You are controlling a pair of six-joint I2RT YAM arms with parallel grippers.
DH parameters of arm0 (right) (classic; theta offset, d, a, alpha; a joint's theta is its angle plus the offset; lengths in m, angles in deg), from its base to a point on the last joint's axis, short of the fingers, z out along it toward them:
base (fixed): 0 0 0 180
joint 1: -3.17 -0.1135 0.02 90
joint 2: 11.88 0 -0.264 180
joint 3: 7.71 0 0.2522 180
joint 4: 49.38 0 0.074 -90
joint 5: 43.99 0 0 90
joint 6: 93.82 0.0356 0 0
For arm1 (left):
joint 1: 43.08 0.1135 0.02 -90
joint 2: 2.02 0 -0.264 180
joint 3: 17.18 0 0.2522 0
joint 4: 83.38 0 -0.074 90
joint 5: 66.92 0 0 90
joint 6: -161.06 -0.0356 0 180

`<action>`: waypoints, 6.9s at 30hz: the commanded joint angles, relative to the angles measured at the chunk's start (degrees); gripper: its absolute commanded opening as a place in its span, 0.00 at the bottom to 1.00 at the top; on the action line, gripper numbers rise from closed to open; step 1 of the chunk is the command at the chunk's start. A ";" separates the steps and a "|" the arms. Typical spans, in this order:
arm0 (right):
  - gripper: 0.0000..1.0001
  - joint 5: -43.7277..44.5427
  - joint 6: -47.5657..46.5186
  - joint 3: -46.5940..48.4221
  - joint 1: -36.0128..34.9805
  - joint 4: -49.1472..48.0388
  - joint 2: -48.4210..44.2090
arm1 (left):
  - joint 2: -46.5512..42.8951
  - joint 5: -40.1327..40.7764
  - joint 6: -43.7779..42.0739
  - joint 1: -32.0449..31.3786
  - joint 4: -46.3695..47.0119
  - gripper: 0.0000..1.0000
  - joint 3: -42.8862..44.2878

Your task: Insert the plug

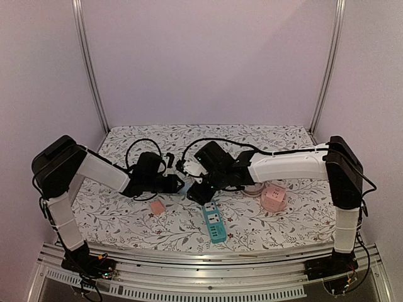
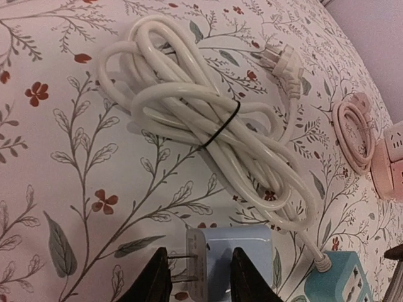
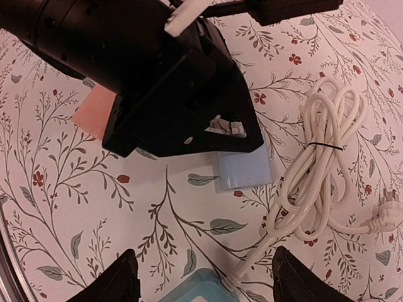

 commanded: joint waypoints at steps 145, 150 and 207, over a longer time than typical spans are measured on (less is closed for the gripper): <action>0.09 5.66 -7.48 -25.83 -1.69 -12.66 -31.76 | -25.54 -24.55 8.84 -9.52 6.01 0.67 -6.10; 0.08 7.22 -8.44 -25.47 -3.20 -12.62 -31.60 | -23.52 -26.31 9.76 -10.90 6.41 0.64 -3.97; 0.76 -12.31 39.99 -40.86 -0.13 -49.62 -48.09 | -17.03 -37.05 28.98 -10.09 46.67 0.00 0.57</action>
